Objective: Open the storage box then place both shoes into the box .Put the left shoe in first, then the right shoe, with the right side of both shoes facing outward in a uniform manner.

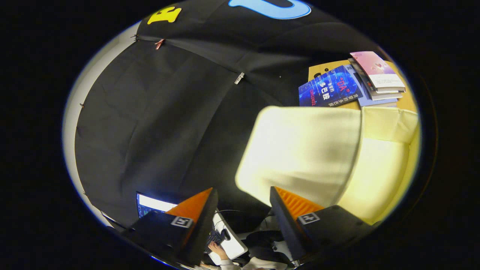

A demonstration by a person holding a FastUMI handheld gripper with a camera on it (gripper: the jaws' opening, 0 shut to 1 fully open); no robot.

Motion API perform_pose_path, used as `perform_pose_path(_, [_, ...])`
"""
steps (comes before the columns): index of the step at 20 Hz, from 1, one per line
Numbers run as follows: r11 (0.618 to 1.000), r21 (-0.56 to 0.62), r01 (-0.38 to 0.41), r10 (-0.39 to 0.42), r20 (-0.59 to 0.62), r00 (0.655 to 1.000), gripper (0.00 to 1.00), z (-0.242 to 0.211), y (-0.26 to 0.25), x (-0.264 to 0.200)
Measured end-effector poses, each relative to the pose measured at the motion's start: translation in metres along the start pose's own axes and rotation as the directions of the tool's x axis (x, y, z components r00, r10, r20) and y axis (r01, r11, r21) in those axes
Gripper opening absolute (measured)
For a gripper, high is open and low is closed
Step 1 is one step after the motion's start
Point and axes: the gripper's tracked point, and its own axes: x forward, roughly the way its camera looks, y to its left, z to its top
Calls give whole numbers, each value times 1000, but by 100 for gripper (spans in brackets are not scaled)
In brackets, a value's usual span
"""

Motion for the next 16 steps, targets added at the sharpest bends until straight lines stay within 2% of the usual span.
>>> perform_pose_path(1, [999, -26, 36, -36, 16, 999, 97, 3, -12, -8])
perform_pose_path(5, [975, -144, 169, -149, 138, 979, 98, 22, -55, -64])
perform_pose_path(7, [948, -187, 256, -219, 201, 955, 98, 31, -83, -102])
perform_pose_path(9, [895, -209, 393, -318, 317, 893, 98, 52, -125, -143])
perform_pose_path(11, [843, -184, 506, -405, 403, 821, 98, 60, -160, -186])
perform_pose_path(13, [810, -140, 570, -468, 432, 771, 98, 55, -191, -220])
perform_pose_path(16, [735, -71, 675, -586, 435, 684, 98, 39, -251, -268])
